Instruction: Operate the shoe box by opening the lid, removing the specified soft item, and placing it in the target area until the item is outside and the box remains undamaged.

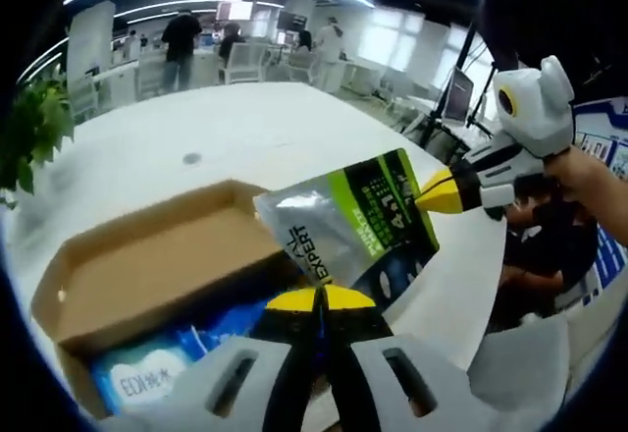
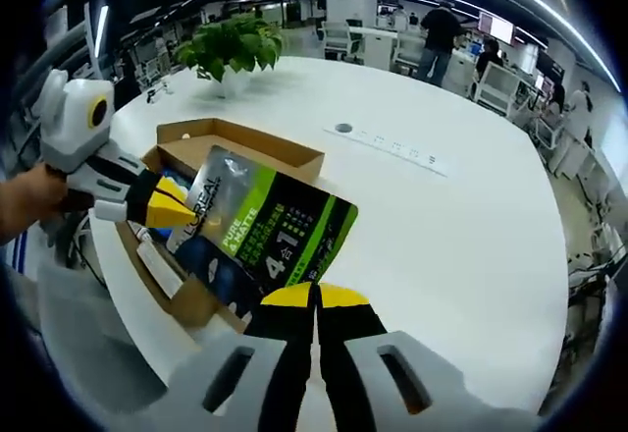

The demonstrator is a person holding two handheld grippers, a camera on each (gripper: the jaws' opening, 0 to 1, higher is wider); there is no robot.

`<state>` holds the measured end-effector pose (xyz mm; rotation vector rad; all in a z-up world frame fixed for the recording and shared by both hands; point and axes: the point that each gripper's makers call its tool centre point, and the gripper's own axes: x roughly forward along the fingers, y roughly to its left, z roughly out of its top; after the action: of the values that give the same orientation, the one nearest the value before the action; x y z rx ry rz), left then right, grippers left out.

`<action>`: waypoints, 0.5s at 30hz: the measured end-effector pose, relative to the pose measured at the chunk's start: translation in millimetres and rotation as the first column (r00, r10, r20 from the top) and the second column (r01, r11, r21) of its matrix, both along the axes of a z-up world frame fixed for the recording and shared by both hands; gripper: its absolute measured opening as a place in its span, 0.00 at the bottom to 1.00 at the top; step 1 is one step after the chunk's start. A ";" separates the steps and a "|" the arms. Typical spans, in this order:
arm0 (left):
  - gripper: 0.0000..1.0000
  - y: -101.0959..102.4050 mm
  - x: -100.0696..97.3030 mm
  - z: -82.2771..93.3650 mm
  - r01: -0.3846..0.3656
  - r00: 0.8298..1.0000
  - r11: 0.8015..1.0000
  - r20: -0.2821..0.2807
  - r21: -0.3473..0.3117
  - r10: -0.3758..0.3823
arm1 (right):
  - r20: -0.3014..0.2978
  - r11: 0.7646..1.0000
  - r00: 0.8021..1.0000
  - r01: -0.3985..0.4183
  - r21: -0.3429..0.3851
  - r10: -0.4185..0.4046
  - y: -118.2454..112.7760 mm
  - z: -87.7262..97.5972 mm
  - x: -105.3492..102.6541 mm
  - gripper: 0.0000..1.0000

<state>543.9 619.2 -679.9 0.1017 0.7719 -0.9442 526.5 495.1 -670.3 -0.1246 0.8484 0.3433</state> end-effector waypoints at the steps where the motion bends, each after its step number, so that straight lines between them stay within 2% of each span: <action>1: 0.00 -3.3 -0.2 -1.2 0.006 1.000 1.000 -0.002 0.002 -0.006 | -0.002 1.000 1.000 0.004 -0.002 -0.004 -3.1 -0.6 -0.3 0.00; 11: 0.00 -35.9 0.5 -11.0 0.043 0.999 0.999 -0.022 0.011 -0.043 | -0.028 0.999 0.999 0.045 -0.030 -0.046 -36.1 -9.4 -0.4 0.00; 15: 0.00 -45.0 1.2 -19.7 0.063 0.998 0.997 -0.025 0.044 -0.062 | -0.039 0.998 0.998 0.055 -0.039 -0.056 -43.3 -16.7 1.7 0.00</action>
<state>545.1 574.2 -699.6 0.1549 0.8156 -0.9892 528.1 451.8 -687.0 -0.1294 0.8967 0.2785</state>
